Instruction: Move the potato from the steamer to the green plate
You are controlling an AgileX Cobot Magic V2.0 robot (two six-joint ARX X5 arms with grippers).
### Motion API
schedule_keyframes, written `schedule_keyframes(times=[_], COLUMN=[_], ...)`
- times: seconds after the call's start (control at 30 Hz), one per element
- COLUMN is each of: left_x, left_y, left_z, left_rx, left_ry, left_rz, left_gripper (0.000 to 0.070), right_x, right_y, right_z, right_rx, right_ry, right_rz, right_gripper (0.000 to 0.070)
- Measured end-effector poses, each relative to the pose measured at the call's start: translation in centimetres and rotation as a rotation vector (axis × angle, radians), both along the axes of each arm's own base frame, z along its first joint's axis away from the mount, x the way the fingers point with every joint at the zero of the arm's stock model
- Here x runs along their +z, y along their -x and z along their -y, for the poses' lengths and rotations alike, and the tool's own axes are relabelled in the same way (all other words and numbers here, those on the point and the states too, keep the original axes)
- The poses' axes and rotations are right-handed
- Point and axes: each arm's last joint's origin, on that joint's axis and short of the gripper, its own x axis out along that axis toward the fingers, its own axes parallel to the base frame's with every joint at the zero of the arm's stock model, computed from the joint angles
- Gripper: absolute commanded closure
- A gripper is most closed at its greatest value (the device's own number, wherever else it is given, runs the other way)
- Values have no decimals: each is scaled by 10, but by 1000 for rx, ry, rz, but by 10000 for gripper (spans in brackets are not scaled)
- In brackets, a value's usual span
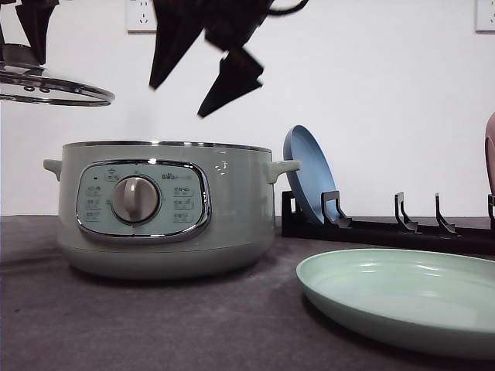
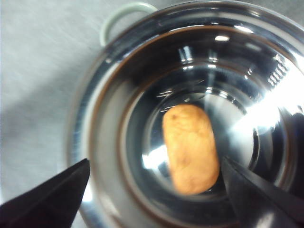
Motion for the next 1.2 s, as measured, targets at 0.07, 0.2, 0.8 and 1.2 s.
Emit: schedule_keyframes(times=[0.07, 0.2, 0.8, 1.2], left_x=[0, 0, -1, -1], left_y=[0, 0, 1, 1], left_z=[0, 0, 0, 0], left_rx=[0, 0, -1, 7], left_ry=[0, 0, 0, 6], left_rz=[0, 0, -11, -11], left_gripper=[700, 700, 700, 700], right_x=[-7, -19, -52, -82], right_y=[-2, -7, -23, -31], right_z=[-4, -9, -24, -31], right_rx=[13, 43, 91, 97], right_ry=[31, 53, 80, 135], right_rz=[19, 32, 79, 45], right_gripper=[140, 140, 139, 139])
